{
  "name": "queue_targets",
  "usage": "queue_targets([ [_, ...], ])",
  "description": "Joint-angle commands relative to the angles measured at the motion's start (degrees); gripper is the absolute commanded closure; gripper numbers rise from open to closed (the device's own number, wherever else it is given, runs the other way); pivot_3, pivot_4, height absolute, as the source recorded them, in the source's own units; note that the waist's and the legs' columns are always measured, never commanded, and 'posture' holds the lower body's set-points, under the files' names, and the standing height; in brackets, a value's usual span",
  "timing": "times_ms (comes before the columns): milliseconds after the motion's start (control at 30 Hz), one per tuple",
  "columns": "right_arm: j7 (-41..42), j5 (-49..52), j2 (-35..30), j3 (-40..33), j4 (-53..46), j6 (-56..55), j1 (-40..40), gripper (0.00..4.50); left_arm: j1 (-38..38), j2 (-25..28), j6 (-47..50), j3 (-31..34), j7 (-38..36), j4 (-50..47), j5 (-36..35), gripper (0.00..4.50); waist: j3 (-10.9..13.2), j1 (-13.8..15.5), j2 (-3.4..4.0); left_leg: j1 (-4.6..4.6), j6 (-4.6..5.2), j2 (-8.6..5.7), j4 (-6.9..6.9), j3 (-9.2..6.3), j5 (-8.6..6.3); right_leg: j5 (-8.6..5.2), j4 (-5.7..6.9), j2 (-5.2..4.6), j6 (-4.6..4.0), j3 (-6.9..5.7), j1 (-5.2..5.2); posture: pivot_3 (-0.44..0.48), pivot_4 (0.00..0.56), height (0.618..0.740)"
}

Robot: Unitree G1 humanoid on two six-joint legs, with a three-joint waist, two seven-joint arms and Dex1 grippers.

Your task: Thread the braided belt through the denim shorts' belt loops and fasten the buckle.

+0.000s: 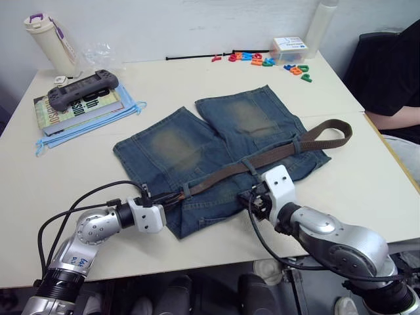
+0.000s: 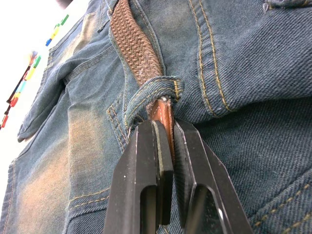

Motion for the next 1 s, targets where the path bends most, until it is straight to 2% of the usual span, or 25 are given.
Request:
queue_targets([
  [33, 1.21, -2.71, 2.19, 0.46, 2.20, 2.52, 0.80, 3.44, 0.18, 0.60, -0.95, 0.11, 0.87, -1.51, -0.22, 4.50, -0.02, -0.04, -0.03, 0.01, -0.01, 0.00, 0.00, 0.00, 0.00, 0.00, 0.00, 0.00, 0.00, 0.00, 0.00, 0.000, 0.150, 0.714],
  [100, 2.02, -4.15, 2.99, 0.52, 2.71, 3.46, 0.79, 4.40, 0.27, 0.67, -1.10, 0.33, 1.02, -1.65, -0.27, 4.50, -0.03, -0.02, -0.05, 0.02, -0.01, 0.00, 0.00, 0.00, -0.01, 0.00, 0.00, 0.00, 0.00, 0.00, 0.02, 0.000, 0.150, 0.714],
  [133, 2.39, -4.83, 3.37, 0.67, 2.87, 3.98, 0.73, 4.46, 0.35, 0.76, -1.25, 0.55, 1.16, -1.69, -0.33, 4.50, -0.04, 0.01, -0.06, 0.02, -0.01, 0.00, 0.00, 0.00, -0.01, 0.00, -0.01, 0.00, 0.00, 0.00, 0.02, 0.000, 0.150, 0.714],
  [300, 3.83, -7.13, 5.50, 0.31, 3.27, 6.15, 1.02, 4.46, 1.26, 1.67, -1.39, 2.69, 1.79, -2.25, -1.84, 4.50, -0.11, -0.07, -0.18, 0.05, -0.03, 0.01, -0.01, -0.01, -0.02, 0.00, -0.01, 0.00, -0.01, 0.00, 0.03, 0.000, 0.150, 0.714],
  [600, 5.15, -9.28, 8.22, -0.34, 4.96, 7.16, 0.22, 4.46, 6.15, 10.28, -8.84, 10.14, 0.45, 2.51, -5.11, 4.50, -0.13, -0.36, -0.22, 0.08, -0.08, 0.07, -0.02, -0.01, -0.05, 0.01, -0.01, 0.06, -0.03, 0.00, 0.02, 0.000, 0.150, 0.714],
  [800, 6.05, -9.99, 9.31, -0.47, 5.56, 7.74, -0.32, 4.46, 7.82, 16.57, -19.81, 14.35, 3.22, 13.53, -0.80, 4.50, -0.15, -0.22, -0.25, 0.12, -0.10, 0.14, -0.04, 0.01, -0.08, 0.04, -0.05, 0.11, -0.10, -0.01, 0.03, 0.000, 0.150, 0.714],
  [933, 6.69, -10.47, 10.16, -0.53, 5.71, 8.14, -0.72, 4.46, 8.22, 23.19, -26.56, 18.36, 11.29, 30.13, 6.27, 4.50, -0.26, -0.43, -0.42, 0.16, -0.08, 0.17, -0.07, 0.01, -0.12, 0.06, -0.07, 0.12, -0.15, -0.02, 0.05, 0.000, 0.150, 0.714],
  [1000, 7.27, -11.12, 10.73, -0.76, 5.80, 8.46, -0.91, 4.46, 7.70, 27.00, -28.43, 18.53, 18.46, 39.24, 11.39, 4.50, -0.31, -0.60, -0.52, 0.22, -0.24, 0.36, -0.10, 0.13, -0.23, 0.10, -0.08, 0.40, -0.26, -0.03, -0.01, 0.000, 0.150, 0.714],
])
